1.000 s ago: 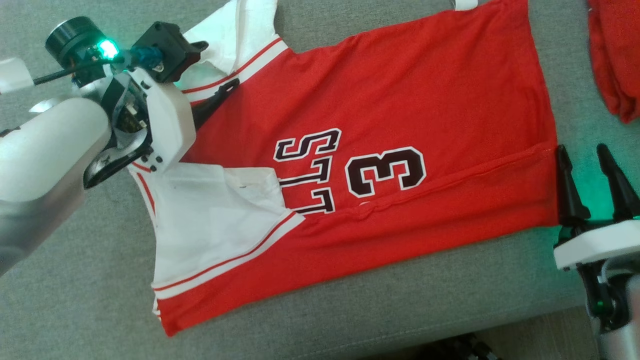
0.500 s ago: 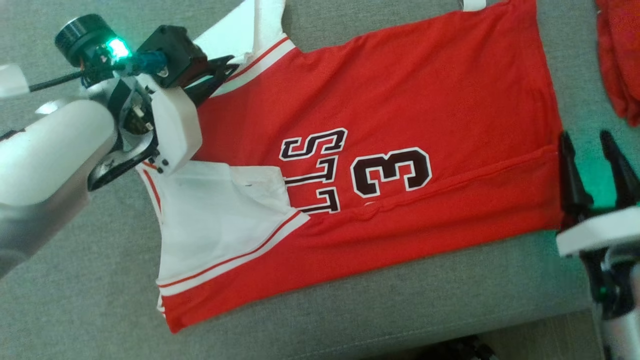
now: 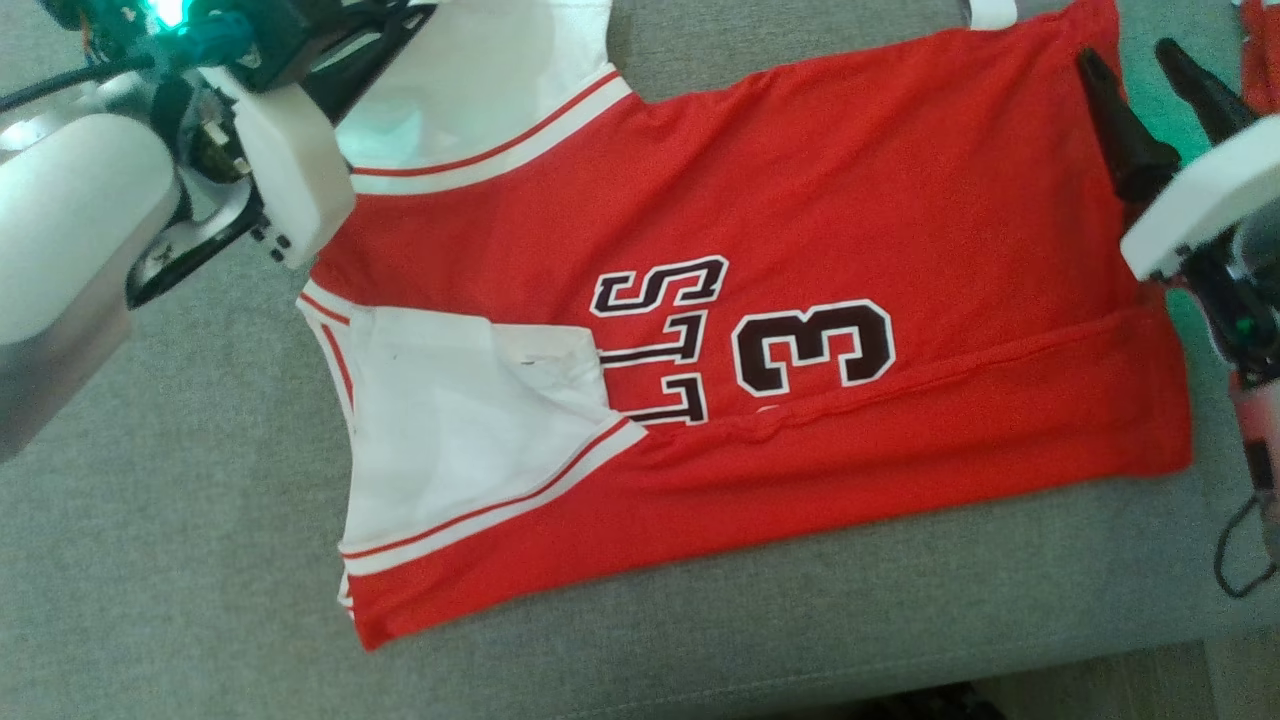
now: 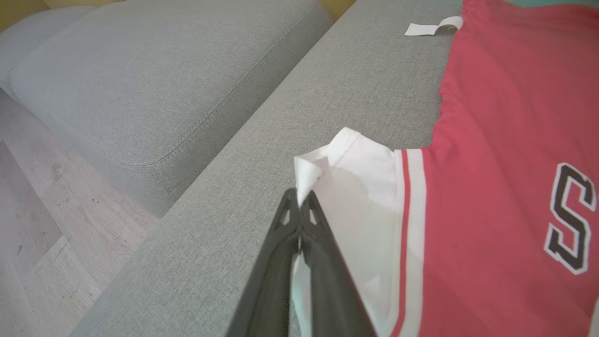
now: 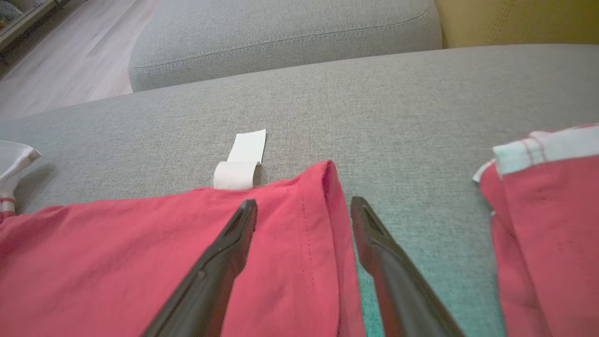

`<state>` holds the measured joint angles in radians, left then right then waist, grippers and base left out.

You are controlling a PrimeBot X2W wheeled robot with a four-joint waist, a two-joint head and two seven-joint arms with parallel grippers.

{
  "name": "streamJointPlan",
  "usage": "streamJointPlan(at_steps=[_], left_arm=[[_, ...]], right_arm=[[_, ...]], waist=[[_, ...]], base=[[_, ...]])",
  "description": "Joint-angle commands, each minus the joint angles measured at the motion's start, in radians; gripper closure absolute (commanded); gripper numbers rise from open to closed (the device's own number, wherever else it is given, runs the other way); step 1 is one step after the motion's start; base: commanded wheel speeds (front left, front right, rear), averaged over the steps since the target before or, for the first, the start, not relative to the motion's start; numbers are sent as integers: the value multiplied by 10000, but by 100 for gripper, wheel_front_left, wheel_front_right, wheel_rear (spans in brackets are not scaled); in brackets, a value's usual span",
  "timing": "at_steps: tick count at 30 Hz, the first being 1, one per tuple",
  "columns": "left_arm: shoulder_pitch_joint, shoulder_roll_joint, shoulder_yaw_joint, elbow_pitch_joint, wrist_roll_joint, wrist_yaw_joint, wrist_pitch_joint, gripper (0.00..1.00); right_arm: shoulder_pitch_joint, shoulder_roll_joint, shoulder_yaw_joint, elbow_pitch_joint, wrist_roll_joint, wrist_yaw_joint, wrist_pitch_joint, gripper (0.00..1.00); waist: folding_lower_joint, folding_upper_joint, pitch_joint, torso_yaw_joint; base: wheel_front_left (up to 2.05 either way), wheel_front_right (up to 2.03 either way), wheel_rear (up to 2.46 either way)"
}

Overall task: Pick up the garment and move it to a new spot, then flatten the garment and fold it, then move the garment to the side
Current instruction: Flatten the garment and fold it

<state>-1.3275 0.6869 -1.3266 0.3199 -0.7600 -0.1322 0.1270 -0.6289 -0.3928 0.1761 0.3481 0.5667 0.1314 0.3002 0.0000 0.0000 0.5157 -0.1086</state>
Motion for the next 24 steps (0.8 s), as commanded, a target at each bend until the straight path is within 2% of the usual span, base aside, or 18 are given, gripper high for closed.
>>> streamJointPlan(at_steps=[1, 8, 11, 12, 15, 16, 17, 24], left_arm=[[-587, 169, 464, -89, 74, 15, -114, 100], [-716, 64, 464, -9, 62, 15, -137, 100], [-783, 78, 464, 12, 63, 15, -126, 100], [-806, 79, 464, 11, 64, 15, -119, 100], [-882, 96, 464, 10, 58, 15, -132, 100], [-912, 100, 464, 17, 57, 15, -143, 100], [-948, 107, 464, 24, 61, 15, -154, 100], [-1475, 195, 515, 423, 362, 15, -905, 100]], right_arm=[[-236, -253, 225, -13, 157, -7, 40, 0], [-1372, -375, 987, 1245, 622, -7, -155, 2], [-1723, -420, 1262, 1686, 810, -7, -251, 26], [-1830, -439, 1345, 1815, 868, -7, -292, 42], [-2113, -493, 1568, 2143, 1026, -7, -433, 79], [-2202, -517, 1639, 2228, 1072, -7, -489, 97], [-2301, -557, 1682, 2294, 1085, -7, -609, 100], [-3049, -731, 1838, 2587, 1341, -7, -1439, 100]], waist=[[0, 0, 10, 50], [0, 0, 164, 233], [0, 0, 235, 304], [0, 0, 260, 327], [0, 0, 335, 388], [0, 0, 363, 409], [0, 0, 397, 429], [0, 0, 601, 457]], base=[[0, 0, 0], [0, 0, 0], [0, 0, 0], [0, 0, 0], [0, 0, 0], [0, 0, 0], [0, 0, 0], [0, 0, 0]])
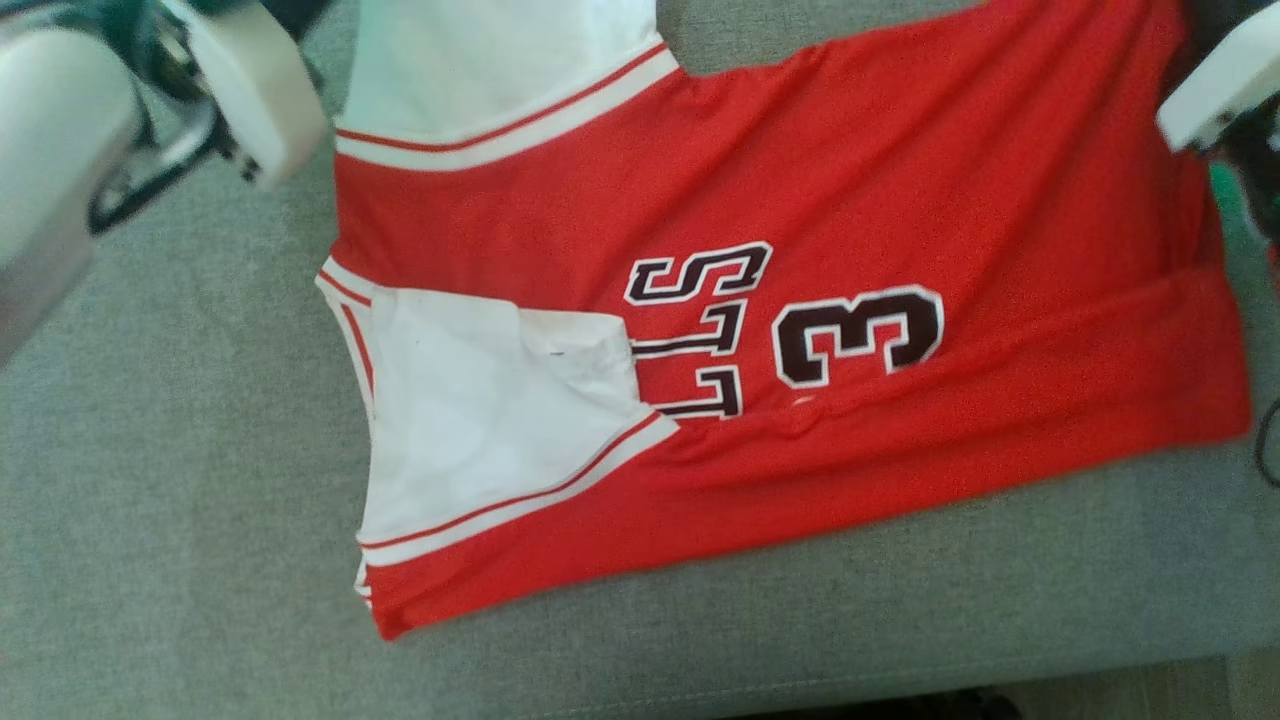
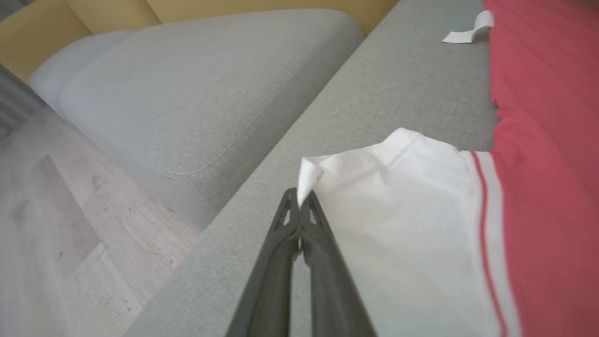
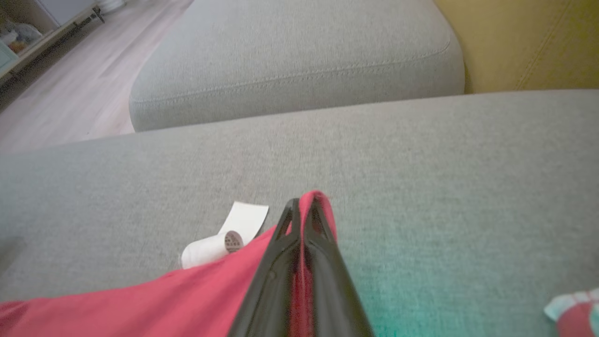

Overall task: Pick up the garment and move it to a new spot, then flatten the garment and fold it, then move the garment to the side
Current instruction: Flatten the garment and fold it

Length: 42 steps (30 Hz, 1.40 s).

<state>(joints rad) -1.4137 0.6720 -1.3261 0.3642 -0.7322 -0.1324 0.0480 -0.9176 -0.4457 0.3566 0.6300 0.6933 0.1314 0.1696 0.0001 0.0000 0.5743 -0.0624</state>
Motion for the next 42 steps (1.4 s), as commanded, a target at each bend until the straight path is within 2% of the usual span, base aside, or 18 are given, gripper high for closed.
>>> streamJointPlan(at_steps=[1, 6, 11, 15, 21, 28, 32, 37, 42], left_arm=[[-727, 345, 563, 91, 167, 19, -297, 100], [-1374, 330, 835, 667, 653, 98, -1200, 100], [-1624, 387, 937, 867, 851, 112, -1845, 100], [-1334, 467, 893, 683, 708, 90, -2069, 100], [-161, 875, 754, -83, 436, 136, -2328, 100], [1438, 1739, 652, -1505, 141, 656, -2447, 100], [2597, 2271, 585, -2772, -154, 1091, -2273, 100], [3822, 2433, 520, -3828, -168, 1491, -2104, 100], [4817, 2378, 488, -4292, 39, 1845, -1993, 100]], right_arm=[[-268, -229, 26, -204, 149, -7, -235, 100], [-663, -431, -22, -297, 636, -7, -542, 100], [-534, -905, 21, -728, 1149, -7, -578, 100], [-65, -1343, 80, -1128, 1396, -7, -497, 100], [1396, -2072, -123, -1831, 1715, -7, -498, 100], [3207, -2362, -863, -2418, 1836, -7, -493, 100], [4354, -2358, -1510, -2769, 1770, -7, -439, 100], [5430, -2159, -2164, -3248, 1623, -7, -358, 100], [6488, -1842, -2751, -3932, 1345, -7, -308, 100]], waist=[[-1, 0, 27, -6], [-1, 0, -25, 1], [-1, 0, -274, 114], [-1, 0, -417, 267], [-1, 0, -731, 610], [-1, 0, -1091, 824], [-1, 0, -1271, 948], [-1, 0, -1355, 1028], [-1, 0, -1358, 1065]], base=[[0, 0, 0], [0, 0, 0], [0, 0, 0], [0, 0, 0], [0, 0, 0], [0, 0, 0], [0, 0, 0], [0, 0, 0], [0, 0, 0]])
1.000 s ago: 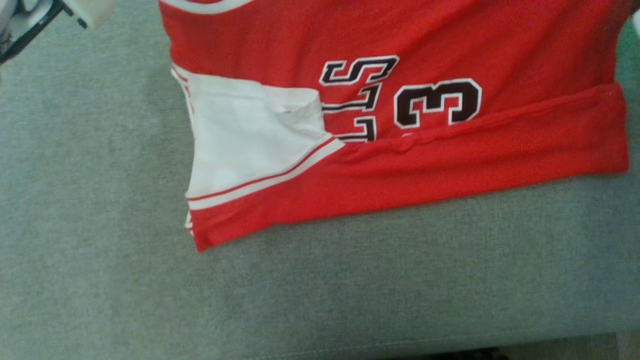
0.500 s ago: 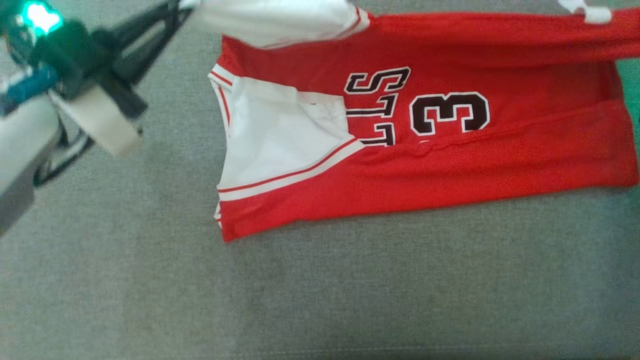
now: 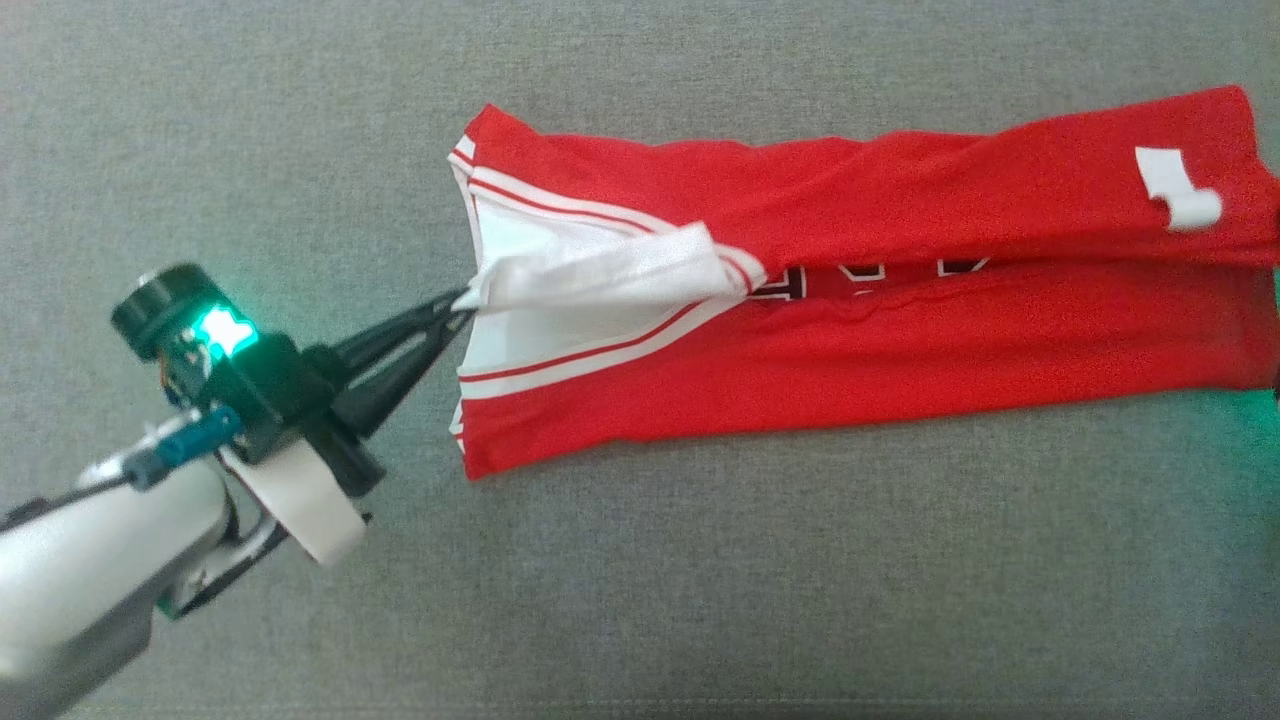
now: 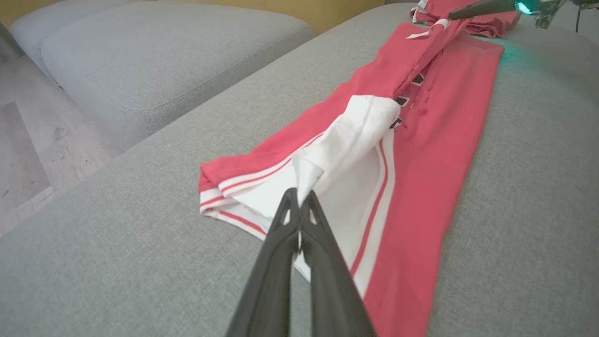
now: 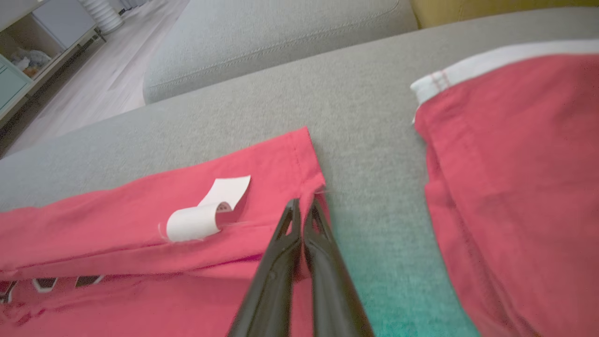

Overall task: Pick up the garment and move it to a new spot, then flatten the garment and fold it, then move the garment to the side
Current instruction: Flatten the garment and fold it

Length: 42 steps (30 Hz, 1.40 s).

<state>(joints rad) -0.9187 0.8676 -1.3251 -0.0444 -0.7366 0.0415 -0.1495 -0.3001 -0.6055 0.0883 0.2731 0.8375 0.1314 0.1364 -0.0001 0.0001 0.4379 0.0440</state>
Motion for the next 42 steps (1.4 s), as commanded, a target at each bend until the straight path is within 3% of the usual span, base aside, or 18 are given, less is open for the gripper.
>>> streamJointPlan(at_steps=[1, 5, 6, 7, 8, 9, 13, 14, 16, 20, 23, 27, 31, 37, 38, 40, 42], left_arm=[[-1, 415, 477, -240, 77, 196, -67, 100], [433, 296, 473, -238, 49, 437, -251, 100], [524, 237, 471, -180, 72, 491, -292, 100], [632, 146, 477, -111, 26, 569, -364, 82], [740, 35, 510, -32, -41, 673, -464, 39], [841, -88, 548, 49, -67, 791, -578, 0], [1467, -748, 972, 382, -213, 1603, -994, 0], [1467, -748, 972, 382, -213, 1603, -994, 0], [1924, -1211, 1356, 486, -259, 2162, -1087, 0], [3250, -2441, 3093, 86, 170, 3277, -1117, 0], [4484, -3392, 4383, -268, 923, 3697, -1119, 0], [5863, -4584, 5622, -619, 1982, 3728, -1121, 0], [6699, -5474, 6433, -838, 2851, 3273, -1121, 0], [7395, -6219, 7333, -756, 3723, 2426, -1122, 0], [7476, -6306, 7480, -728, 3832, 2312, -1122, 0], [7628, -6482, 7786, -687, 4018, 2109, -1122, 0], [7772, -6642, 8053, -635, 4173, 1902, -1122, 0]], right_arm=[[482, -181, -176, -502, -168, -7, 41, 100], [980, 141, -494, -956, -478, -7, 206, 100], [1066, 246, -567, -1031, -552, -7, 250, 87], [1132, 362, -663, -1069, -649, -7, 267, 50], [1184, 504, -772, -1087, -743, -7, 247, 0], [1238, 663, -880, -1105, -822, -7, 202, 0], [1565, 1279, -1371, -1225, -1195, -7, -258, 0], [1565, 1279, -1371, -1225, -1195, -7, -258, 0], [1819, 1587, -1629, -1311, -1420, -7, -553, 0], [2142, 2196, -2135, -1330, -1706, -7, -1011, 0], [2110, 2508, -2512, -1025, -1951, -7, -1113, 0], [1767, 2722, -3155, -161, -2457, -7, -1009, 0], [1336, 2838, -3709, 753, -3041, -7, -706, 0], [976, 2938, -3869, 1966, -3521, -7, 166, 0], [964, 2965, -3849, 2077, -3532, -7, 324, 28], [945, 3019, -3851, 2169, -3503, -7, 512, 100], [948, 3006, -3800, 2153, -3456, -7, 530, 100]], waist=[[1, -1, 13, -1], [1, -1, 31, -14], [1, -1, 27, -19], [1, -1, 12, -25], [1, -1, -18, -29], [1, -1, -58, -27], [1, -1, -291, 28], [1, -1, -291, 28], [1, -1, -446, 86], [1, -1, -808, 258], [1, -1, -1057, 495], [1, -1, -1313, 934], [1, -1, -1436, 1398], [1, -1, -1541, 1856], [1, -1, -1559, 1894], [1, -1, -1603, 1930], [1, -1, -1656, 1927]], base=[[0, 0, 0], [0, 0, 0], [0, 0, 0], [0, 0, 0], [0, 0, 0], [0, 0, 0], [0, 0, 0], [0, 0, 0], [0, 0, 0], [0, 0, 0], [0, 0, 0], [0, 0, 0], [0, 0, 0], [0, 0, 0], [0, 0, 0], [0, 0, 0], [0, 0, 0]])
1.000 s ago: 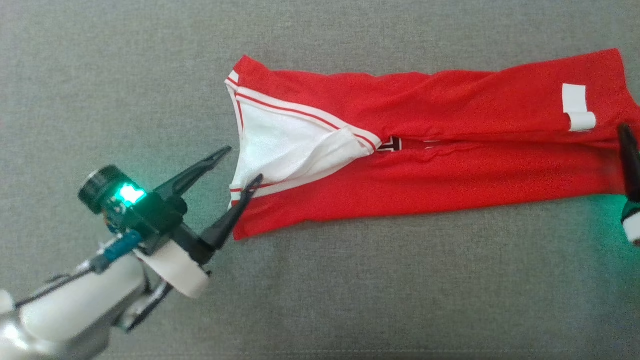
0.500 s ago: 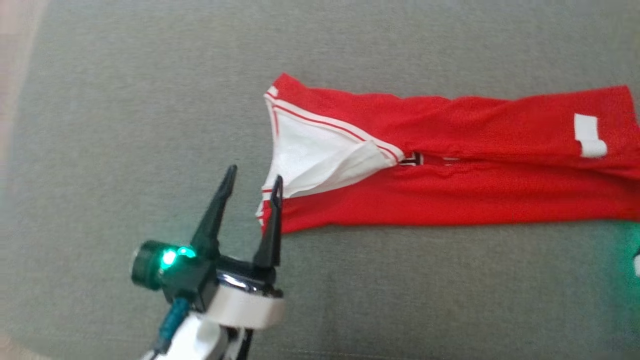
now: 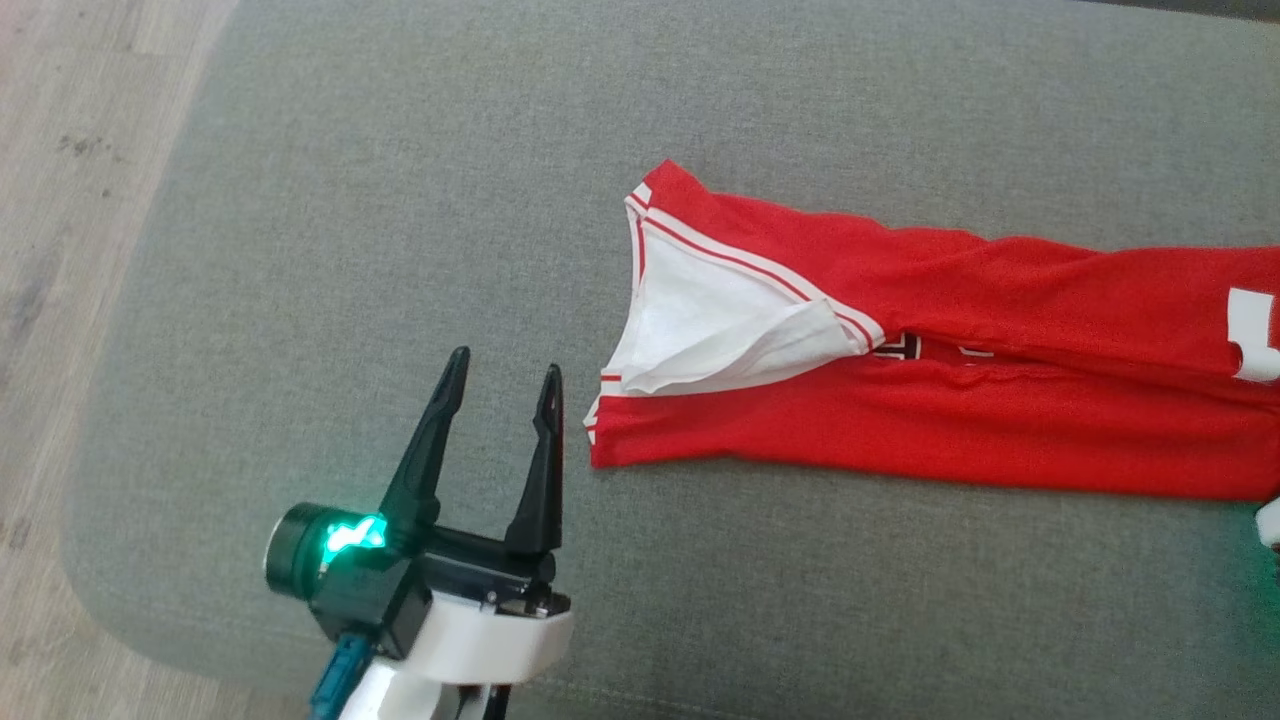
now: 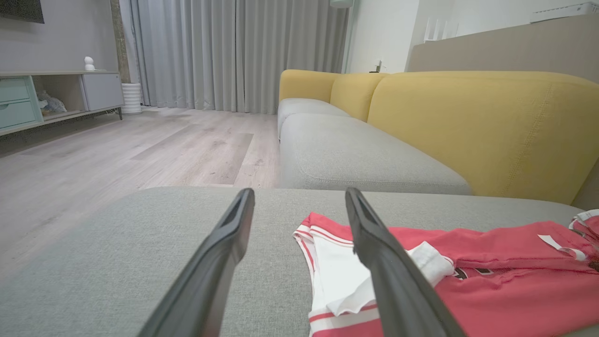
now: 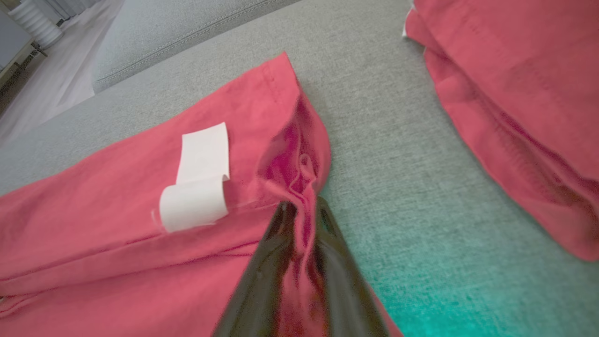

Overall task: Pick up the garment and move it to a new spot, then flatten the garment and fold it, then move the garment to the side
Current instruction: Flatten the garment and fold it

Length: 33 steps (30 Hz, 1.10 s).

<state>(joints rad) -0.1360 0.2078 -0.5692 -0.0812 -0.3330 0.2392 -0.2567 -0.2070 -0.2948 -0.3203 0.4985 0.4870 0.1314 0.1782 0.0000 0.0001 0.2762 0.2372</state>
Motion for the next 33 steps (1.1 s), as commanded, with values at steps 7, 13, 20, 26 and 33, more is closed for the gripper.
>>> streamJointPlan(at_steps=[7, 13, 20, 26, 33], left_arm=[[302, -544, 1240, -170, 637, -724, -50, 0], [542, -805, 1751, -108, 966, -1152, -51, 0], [686, -1012, 2109, 13, 1185, -1493, -51, 0], [675, -1208, 2176, 169, 1338, -1866, -51, 0], [692, -1401, 2322, 349, 1432, -2129, -51, 0]], right_arm=[[111, -613, -70, -477, 276, -7, -316, 100], [149, -1329, -938, -1346, 631, -7, 107, 100], [-108, -647, -306, -3744, 1533, -7, 954, 100], [-285, 731, 1248, -5859, 1827, -7, 1643, 100], [-401, 1924, 3317, -5772, 1632, -7, 1981, 100]], waist=[[0, -1, -290, -279], [0, -1, -476, -632], [0, -1, -703, -868], [0, -1, -793, -661], [0, -1, -787, 88]], base=[[0, 0, 0], [0, 0, 0], [0, 0, 0], [0, 0, 0], [0, 0, 0]])
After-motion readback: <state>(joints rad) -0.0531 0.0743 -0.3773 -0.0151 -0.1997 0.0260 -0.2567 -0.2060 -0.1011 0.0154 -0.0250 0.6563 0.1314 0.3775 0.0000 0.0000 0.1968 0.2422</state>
